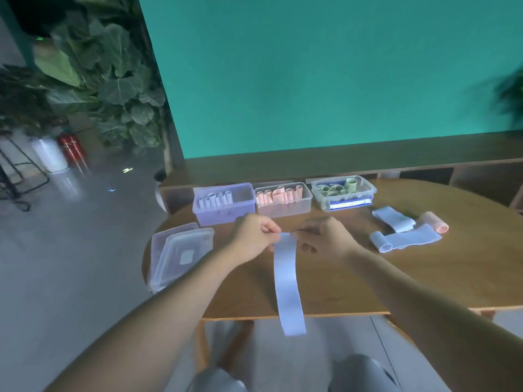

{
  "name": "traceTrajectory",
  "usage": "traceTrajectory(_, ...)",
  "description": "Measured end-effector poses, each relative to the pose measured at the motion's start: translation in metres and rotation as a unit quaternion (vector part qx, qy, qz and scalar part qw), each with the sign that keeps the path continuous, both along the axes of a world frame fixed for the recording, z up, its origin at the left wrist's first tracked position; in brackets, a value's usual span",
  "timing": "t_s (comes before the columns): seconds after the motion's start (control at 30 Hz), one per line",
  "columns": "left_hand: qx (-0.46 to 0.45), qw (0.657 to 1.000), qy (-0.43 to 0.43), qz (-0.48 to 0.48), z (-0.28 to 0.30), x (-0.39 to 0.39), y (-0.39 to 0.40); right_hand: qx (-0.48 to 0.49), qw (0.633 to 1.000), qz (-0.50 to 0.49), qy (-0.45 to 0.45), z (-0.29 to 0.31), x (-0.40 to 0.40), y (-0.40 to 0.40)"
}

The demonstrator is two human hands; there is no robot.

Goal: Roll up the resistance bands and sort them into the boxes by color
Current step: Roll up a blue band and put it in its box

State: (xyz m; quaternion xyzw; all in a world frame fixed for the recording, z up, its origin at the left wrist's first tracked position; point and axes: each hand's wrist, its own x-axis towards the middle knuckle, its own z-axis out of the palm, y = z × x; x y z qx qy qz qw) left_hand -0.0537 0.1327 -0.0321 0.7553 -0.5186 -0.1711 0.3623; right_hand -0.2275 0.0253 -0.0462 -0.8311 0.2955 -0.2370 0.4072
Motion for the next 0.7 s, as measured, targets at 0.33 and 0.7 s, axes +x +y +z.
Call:
traceTrajectory(0.33,-0.018,0.994,0.103,0.029,-0.049,0.041,-0.062,0.057,0.997,-0.040,-0.014,-0.047,0.053,-0.061)
traceTrajectory(0.7,-0.027,0.984,0.164,0.069,-0.108,0.072,-0.121,0.083,0.995,-0.060,-0.005,-0.090,0.083,-0.120)
